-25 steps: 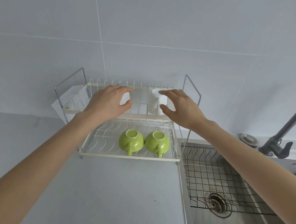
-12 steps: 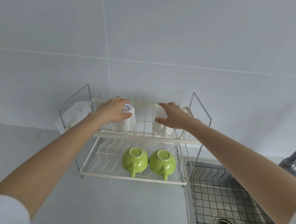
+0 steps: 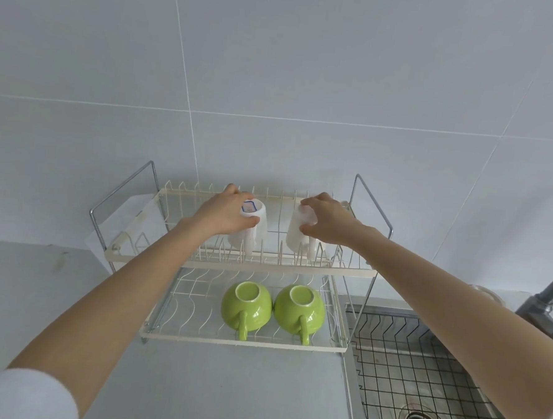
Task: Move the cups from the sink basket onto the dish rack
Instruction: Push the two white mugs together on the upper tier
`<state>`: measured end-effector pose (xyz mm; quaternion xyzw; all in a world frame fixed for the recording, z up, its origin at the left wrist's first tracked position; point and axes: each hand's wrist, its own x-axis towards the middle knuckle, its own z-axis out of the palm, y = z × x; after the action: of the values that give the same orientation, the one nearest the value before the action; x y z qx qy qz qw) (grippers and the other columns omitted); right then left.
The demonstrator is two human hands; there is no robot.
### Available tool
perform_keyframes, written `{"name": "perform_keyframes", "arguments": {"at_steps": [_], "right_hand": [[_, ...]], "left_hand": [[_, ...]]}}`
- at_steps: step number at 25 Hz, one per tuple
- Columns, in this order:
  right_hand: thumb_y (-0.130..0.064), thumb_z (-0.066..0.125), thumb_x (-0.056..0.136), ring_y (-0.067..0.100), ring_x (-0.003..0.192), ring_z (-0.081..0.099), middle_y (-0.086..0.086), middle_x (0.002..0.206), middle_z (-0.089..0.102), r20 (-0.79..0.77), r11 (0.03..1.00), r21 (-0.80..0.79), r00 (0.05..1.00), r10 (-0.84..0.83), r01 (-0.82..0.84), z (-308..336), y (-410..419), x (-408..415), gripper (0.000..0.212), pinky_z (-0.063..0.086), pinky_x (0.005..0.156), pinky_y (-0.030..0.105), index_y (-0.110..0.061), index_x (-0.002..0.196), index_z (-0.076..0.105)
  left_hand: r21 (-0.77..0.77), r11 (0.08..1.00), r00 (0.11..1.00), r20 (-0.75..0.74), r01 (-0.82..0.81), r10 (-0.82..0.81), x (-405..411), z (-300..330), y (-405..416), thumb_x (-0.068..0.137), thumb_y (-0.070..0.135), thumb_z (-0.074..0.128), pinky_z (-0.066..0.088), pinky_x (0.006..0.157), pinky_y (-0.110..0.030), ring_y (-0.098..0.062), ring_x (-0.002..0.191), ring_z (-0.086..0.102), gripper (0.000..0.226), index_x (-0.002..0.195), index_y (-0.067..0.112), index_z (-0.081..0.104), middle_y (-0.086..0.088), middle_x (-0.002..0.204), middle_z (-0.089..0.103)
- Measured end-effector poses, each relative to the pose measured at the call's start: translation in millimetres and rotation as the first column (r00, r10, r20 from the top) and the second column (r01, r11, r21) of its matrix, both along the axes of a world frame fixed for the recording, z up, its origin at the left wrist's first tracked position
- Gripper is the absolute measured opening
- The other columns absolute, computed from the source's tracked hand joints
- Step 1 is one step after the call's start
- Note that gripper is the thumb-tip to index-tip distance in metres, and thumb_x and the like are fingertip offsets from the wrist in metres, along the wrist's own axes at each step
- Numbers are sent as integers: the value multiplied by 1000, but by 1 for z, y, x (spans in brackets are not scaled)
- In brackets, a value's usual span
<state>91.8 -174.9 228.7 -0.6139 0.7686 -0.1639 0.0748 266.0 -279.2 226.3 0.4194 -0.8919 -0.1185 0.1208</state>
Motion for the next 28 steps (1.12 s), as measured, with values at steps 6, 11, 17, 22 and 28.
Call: {"name": "perform_keyframes", "arguments": {"at_steps": [6, 11, 17, 22, 28], "right_hand": [[-23, 57, 84, 32, 123, 42, 9, 139, 38, -23, 998, 50, 999, -24, 25, 5, 10, -15, 54, 35, 101, 36, -17, 134, 40], [-23, 59, 83, 33, 123, 41, 10, 138, 39, -40, 995, 95, 999, -12, 16, 9, 15, -16, 56, 35, 101, 37, -17, 135, 39], [-22, 59, 84, 33, 124, 40, 10, 138, 39, -47, 996, 90, 999, 1, 4, 9, 21, -13, 57, 33, 103, 35, -16, 136, 38], [-22, 59, 84, 32, 124, 40, 10, 136, 42, -29, 997, 75, 1000, 12, -10, 9, 21, -15, 55, 32, 103, 34, -17, 135, 41], [-20, 59, 83, 35, 124, 37, 8, 134, 42, -10, 998, 67, 1000, 11, -10, 6, 18, -19, 53, 37, 101, 38, -18, 134, 41]], "left_hand": [[8, 999, 999, -6, 39, -39, -28, -1, 14, 80, 36, 54, 39, 91, -34, -28, 115, 49, 54, 130, 19, 42, -8, 129, 40], [19, 997, 997, -4, 73, -73, -38, -1, 22, 80, 37, 56, 40, 94, -34, -28, 114, 49, 54, 129, 19, 43, -8, 127, 41], [3, 995, 995, -14, 99, -99, -39, -4, 27, 80, 36, 55, 39, 92, -34, -28, 115, 47, 55, 130, 19, 42, -8, 127, 41], [2, 995, 995, -21, 103, -102, -40, -5, 25, 80, 35, 55, 40, 91, -34, -28, 114, 47, 53, 129, 19, 43, -8, 125, 42], [-10, 994, 994, -19, 108, -108, -41, -6, 23, 79, 36, 55, 39, 88, -32, -25, 112, 48, 53, 128, 20, 43, -7, 122, 43]]}}
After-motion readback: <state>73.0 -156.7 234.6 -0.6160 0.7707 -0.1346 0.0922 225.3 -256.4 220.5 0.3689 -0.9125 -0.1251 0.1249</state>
